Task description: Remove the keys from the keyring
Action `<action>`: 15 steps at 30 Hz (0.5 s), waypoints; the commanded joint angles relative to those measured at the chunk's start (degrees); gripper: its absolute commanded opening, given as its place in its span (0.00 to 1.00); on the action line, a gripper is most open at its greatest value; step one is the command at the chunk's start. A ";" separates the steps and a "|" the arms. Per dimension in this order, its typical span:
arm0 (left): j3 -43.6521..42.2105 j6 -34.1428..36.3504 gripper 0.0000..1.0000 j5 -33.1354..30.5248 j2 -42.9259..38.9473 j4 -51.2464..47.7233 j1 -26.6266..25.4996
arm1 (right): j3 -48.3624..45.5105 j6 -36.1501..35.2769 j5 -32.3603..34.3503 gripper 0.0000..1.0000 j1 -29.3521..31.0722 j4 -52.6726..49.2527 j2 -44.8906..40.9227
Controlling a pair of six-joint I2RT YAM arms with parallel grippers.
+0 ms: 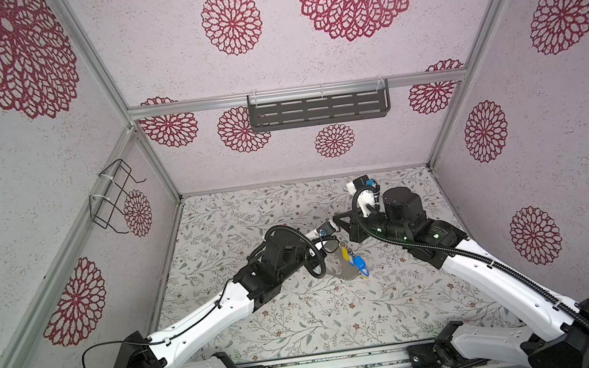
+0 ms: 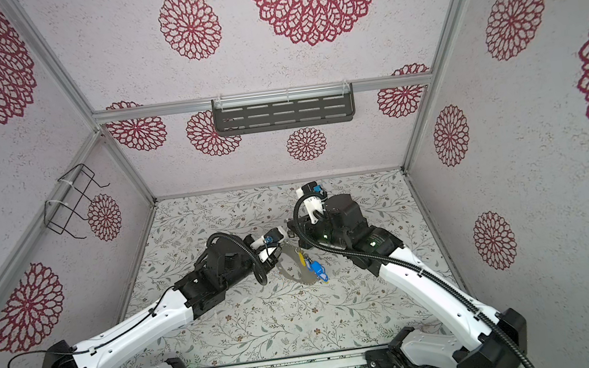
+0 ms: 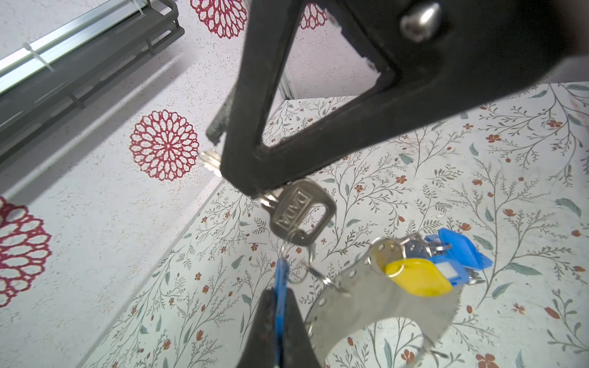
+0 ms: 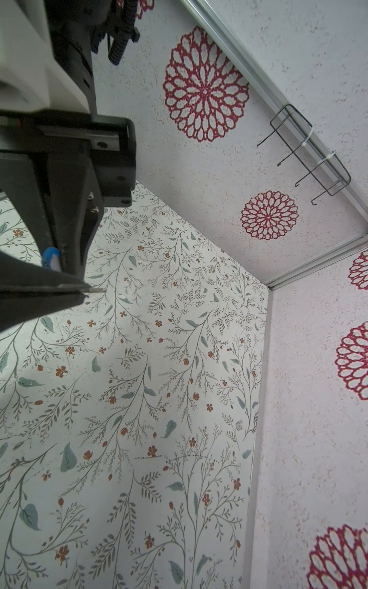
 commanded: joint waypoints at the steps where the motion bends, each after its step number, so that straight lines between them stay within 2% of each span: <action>1: 2.71 1.92 0.00 -1.70 -0.42 -1.02 0.33 | -0.15 -1.04 0.37 0.07 -0.52 0.69 -1.21; 2: 3.25 2.18 0.00 -1.42 -0.34 -1.50 0.34 | -0.23 -1.12 0.50 0.20 -0.52 0.66 -1.44; 4: 4.07 3.04 0.00 -1.37 -0.24 -2.45 0.37 | -0.58 -1.30 1.63 0.35 -0.56 0.31 -2.17; 5: 4.48 3.74 0.00 -1.45 -0.16 -2.86 0.31 | -0.82 -1.50 2.75 0.39 -0.62 0.09 -2.80; 9: 5.71 6.84 0.00 -1.99 -0.11 -4.79 0.58 | -2.30 -2.59 4.48 0.43 -2.37 -0.82 -5.86; 15: 7.58 10.15 0.00 2.05 -0.86 -7.90 2.61 | -3.14 -6.13 -6.19 0.43 -5.36 -0.17 -6.90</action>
